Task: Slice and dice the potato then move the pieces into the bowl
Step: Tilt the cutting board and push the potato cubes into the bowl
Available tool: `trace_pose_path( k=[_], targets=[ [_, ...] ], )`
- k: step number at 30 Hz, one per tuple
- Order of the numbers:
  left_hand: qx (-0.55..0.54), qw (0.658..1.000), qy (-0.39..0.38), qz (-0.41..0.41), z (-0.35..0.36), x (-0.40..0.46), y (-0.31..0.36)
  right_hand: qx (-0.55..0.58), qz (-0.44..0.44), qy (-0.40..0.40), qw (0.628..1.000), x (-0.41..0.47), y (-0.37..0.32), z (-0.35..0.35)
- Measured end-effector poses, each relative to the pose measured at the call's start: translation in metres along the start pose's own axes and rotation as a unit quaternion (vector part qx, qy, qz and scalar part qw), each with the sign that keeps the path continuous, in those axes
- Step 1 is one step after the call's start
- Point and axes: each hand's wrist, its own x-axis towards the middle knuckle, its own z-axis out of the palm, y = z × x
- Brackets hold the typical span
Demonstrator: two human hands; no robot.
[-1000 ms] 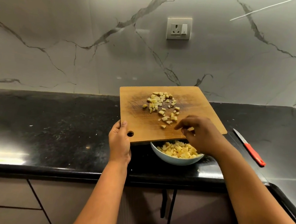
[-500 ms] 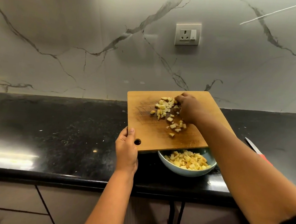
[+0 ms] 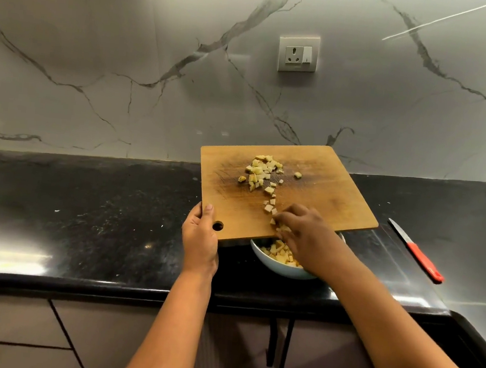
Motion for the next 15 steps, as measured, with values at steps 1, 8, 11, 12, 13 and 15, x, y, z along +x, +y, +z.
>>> trace_pose_path(
  k=[1,8,11,12,13,15],
  targets=[
    [0.004,1.0,0.004,0.0,0.0,-0.001,0.0,-0.001,-0.003,-0.002,1.0,-0.007,0.001,0.0],
    [-0.002,1.0,0.004,-0.002,0.001,0.0,-0.001,0.094,0.001,0.027,0.995,-0.03,0.012,-0.014],
    [0.001,1.0,0.004,-0.001,0.0,-0.001,-0.001,0.146,0.007,0.089,0.985,-0.005,0.023,-0.018],
    [0.001,1.0,0.001,0.0,0.001,-0.001,-0.001,0.154,0.023,0.107,0.982,0.008,0.028,-0.018],
    [-0.001,1.0,0.001,0.0,0.0,-0.001,-0.001,0.148,0.043,0.124,0.98,0.023,0.033,-0.018],
    [-0.011,1.0,-0.001,0.0,0.001,-0.001,-0.001,0.099,0.083,0.135,0.982,0.052,0.04,-0.02]
  ],
)
